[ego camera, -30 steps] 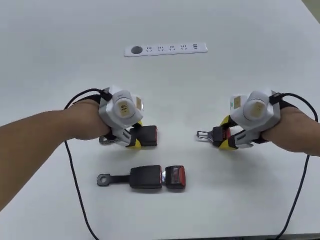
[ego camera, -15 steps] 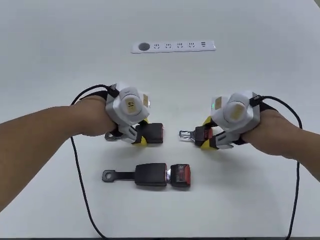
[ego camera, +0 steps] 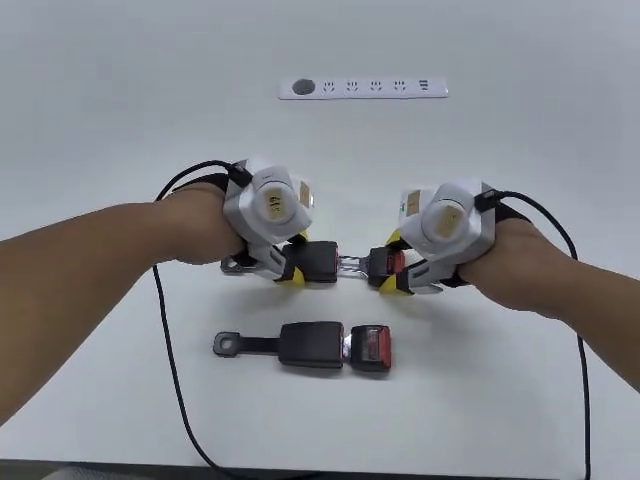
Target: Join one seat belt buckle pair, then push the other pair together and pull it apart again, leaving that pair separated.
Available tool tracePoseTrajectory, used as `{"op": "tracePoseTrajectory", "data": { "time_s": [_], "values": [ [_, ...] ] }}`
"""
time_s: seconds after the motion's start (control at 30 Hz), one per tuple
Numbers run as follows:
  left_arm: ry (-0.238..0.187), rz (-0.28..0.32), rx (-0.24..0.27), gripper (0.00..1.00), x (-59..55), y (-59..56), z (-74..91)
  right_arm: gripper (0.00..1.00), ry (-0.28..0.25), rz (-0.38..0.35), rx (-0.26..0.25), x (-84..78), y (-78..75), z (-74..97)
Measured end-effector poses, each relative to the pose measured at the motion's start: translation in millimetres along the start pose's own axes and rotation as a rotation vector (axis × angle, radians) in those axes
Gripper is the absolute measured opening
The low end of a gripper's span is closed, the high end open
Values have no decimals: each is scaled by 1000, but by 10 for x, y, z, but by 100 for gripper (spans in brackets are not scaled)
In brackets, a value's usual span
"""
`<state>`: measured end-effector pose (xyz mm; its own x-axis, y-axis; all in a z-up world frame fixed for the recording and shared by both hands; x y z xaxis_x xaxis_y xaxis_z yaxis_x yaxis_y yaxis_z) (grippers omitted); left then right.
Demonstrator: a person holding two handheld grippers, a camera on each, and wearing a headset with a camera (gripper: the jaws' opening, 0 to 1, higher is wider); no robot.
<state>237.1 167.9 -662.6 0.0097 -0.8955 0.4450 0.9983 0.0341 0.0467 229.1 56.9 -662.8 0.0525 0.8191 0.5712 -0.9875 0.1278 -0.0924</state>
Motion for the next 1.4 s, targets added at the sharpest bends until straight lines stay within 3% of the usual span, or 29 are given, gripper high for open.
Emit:
{"op": "tracePoseTrajectory", "data": {
  "time_s": [0.27, 0.43, 0.8, 1.1, 1.4],
  "values": [
    [3, -3, 0, 34, 28, -17, 9, 32, -11, 7, 0, 29, -6, 33],
    [2, -6, -1, 34, 17, -12, 4, 32, -10, 51, 3, 74, 18, -41],
    [-17, -17, -5, 33, 32, -31, 12, 31, -29, 34, 22, 122, -2, -55],
    [-38, 9, -12, 32, 44, -31, 26, 31, -26, 39, 25, 159, -41, -78],
    [-30, 5, -19, 32, 3, 7, -5, 31, -23, 51, 18, 259, -12, -161]
  ]
}}
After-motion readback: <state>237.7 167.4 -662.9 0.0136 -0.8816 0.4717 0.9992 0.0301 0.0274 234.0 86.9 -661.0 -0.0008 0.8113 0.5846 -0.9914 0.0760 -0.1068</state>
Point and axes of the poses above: the centre of the closed fingertips' face, and the gripper's own axes: z roughly backward along the fingers, y roughly to its left, x roughly out of its top, the point moved 3 cm from there along z, roughly backward along the fingers, and after that the axes turned 1 degree about -y, right-handed, at the moved point
